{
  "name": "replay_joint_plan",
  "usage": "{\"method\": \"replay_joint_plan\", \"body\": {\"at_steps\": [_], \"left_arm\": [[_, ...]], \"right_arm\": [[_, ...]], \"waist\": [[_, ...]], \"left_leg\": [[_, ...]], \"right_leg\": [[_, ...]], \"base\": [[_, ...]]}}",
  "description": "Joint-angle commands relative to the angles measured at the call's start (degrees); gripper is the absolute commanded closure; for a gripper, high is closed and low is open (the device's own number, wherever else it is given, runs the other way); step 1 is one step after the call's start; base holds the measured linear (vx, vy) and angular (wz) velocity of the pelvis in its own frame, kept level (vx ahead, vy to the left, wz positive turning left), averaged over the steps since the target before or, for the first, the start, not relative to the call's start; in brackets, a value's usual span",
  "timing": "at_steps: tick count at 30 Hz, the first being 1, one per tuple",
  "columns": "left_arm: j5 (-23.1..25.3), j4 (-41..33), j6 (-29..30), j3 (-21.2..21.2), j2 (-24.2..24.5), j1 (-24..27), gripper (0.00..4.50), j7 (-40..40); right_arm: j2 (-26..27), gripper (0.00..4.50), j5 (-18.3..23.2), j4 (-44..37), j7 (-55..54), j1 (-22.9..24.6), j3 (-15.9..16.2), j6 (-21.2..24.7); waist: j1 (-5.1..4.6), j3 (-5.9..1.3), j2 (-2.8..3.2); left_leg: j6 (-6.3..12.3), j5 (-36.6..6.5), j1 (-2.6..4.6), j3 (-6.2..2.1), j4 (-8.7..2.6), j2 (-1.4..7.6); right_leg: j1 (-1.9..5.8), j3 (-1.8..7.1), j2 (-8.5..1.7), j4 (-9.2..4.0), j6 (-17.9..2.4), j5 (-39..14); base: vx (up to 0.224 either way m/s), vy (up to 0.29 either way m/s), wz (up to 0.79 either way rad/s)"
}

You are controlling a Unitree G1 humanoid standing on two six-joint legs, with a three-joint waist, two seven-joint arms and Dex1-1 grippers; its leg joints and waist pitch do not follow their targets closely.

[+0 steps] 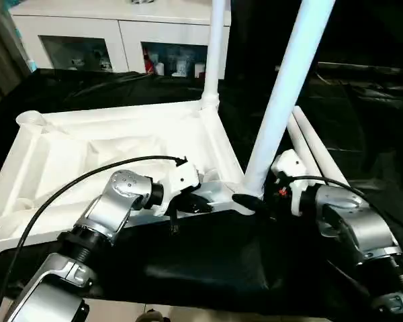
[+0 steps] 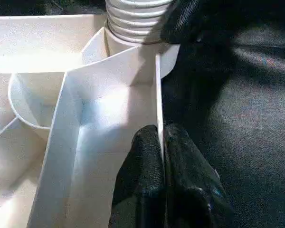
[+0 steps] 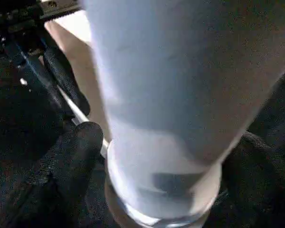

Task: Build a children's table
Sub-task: Rotate leg to tighten

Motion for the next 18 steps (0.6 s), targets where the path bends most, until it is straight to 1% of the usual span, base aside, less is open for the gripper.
{"method": "replay_joint_plan", "body": {"at_steps": [1,2,4,6,8,9,11,13,15,16,17,18], "left_arm": [[-2.4,-3.1,-1.5,0.6,-1.1,-0.7,4.50,-0.6],[-2.4,-3.1,-1.5,0.6,-1.1,-0.7,4.50,-0.6],[-2.3,-3.0,-1.6,0.7,-1.0,-0.6,4.50,-0.7],[-2.2,-3.0,-1.6,0.7,-1.0,-0.5,4.50,-0.6],[-2.2,-3.0,-1.6,0.7,-1.0,-0.5,4.50,-0.6],[-2.2,-3.0,-1.6,0.7,-1.0,-0.5,4.50,-0.6],[-2.2,-3.1,-1.5,0.7,-1.0,-0.4,4.50,-0.5],[-2.2,-3.2,-1.4,0.7,-1.0,-0.3,4.50,-0.4],[-2.1,-3.0,-1.0,1.0,-1.2,-0.3,4.50,0.4],[-1.9,-2.5,-0.2,1.4,-1.7,-0.4,4.50,1.7],[-1.6,-1.3,0.5,1.8,-2.3,-0.9,4.50,3.2],[-1.6,-1.1,0.6,1.9,-2.4,-1.0,4.50,3.5]], "right_arm": [[-0.4,0.76,-0.5,0.3,0.5,-0.4,0.0,0.0],[-0.4,0.89,-0.5,0.3,0.6,-0.3,-0.1,0.0],[-0.4,0.96,-0.5,0.4,0.6,-0.3,-0.1,0.0],[-0.3,1.27,-0.3,0.6,0.5,-0.3,-0.1,0.0],[-0.3,1.32,-0.3,0.7,0.5,-0.3,0.0,-0.1],[-0.3,1.32,-0.3,0.7,0.5,-0.3,0.0,-0.1],[0.1,1.57,-0.3,1.2,0.3,-0.3,0.0,-0.3],[0.4,1.68,-0.4,1.5,0.2,-0.2,0.0,-0.6],[1.1,1.75,-0.6,2.2,-1.0,0.1,-0.1,-1.1],[2.0,1.77,-1.1,3.3,-3.0,0.2,-0.5,-1.6],[3.5,1.77,-1.8,5.4,-6.9,-0.2,-1.6,-2.0],[3.8,1.78,-1.9,5.8,-7.6,-0.2,-1.7,-2.1]], "waist": [[-0.09,-4.32,-0.39],[-0.12,-4.32,-0.47],[-0.08,-4.34,-0.45],[-0.08,-4.34,-0.48],[-0.08,-4.33,-0.46],[-0.08,-4.34,-0.63],[-0.02,-4.35,-0.59],[-0.02,-4.36,-0.58],[-0.05,-4.33,-0.58],[-0.09,-4.38,-0.59],[-0.14,-4.28,-0.56],[-0.21,-4.32,-0.55]], "left_leg": [[3.93,-6.2,0.34,-0.78,-3.69,2.93],[3.96,-6.1,0.30,-0.75,-3.65,2.88],[3.96,-6.0,0.33,-0.75,-3.65,2.89],[3.99,-5.9,0.33,-0.75,-3.64,2.89],[3.98,-6.1,0.37,-0.73,-3.64,2.89],[4.02,-5.9,0.34,-0.70,-3.62,2.85],[4.18,-5.5,0.27,-0.72,-3.59,2.84],[4.18,-5.6,0.29,-0.73,-3.60,2.85],[4.06,-5.7,0.27,-0.74,-3.62,2.86],[3.89,-5.7,0.29,-0.71,-3.58,2.85],[3.64,-6.1,0.29,-0.75,-3.66,2.85],[3.44,-6.1,0.31,-0.69,-3.62,2.83]], "right_leg": [[3.65,3.62,-4.24,-4.20,-12.5,-6.7],[3.66,3.63,-4.20,-4.21,-12.5,-6.6],[3.66,3.61,-4.23,-4.20,-12.4,-6.7],[3.64,3.61,-4.21,-4.18,-12.4,-6.7],[3.62,3.61,-4.22,-4.23,-12.4,-6.9],[3.64,3.63,-4.22,-4.24,-12.4,-6.9],[3.68,3.60,-4.23,-4.15,-12.4,-6.7],[3.66,3.57,-4.22,-4.17,-12.3,-7.0],[3.61,3.57,-4.24,-4.20,-12.2,-7.3],[3.60,3.60,-4.27,-4.16,-12.2,-7.3],[3.55,3.56,-4.24,-4.30,-12.0,-8.2],[3.45,3.58,-4.25,-4.29,-12.1,-8.3]], "base": [[0.000,0.000,0.00],[0.000,0.000,0.00],[0.000,0.000,0.00],[0.000,0.000,0.00],[0.000,0.000,0.00],[0.000,0.000,0.00],[0.000,0.000,0.00],[0.000,0.000,0.00],[0.000,0.000,0.00],[0.000,0.000,0.00],[0.000,0.000,0.00],[0.000,0.000,0.00]]}}
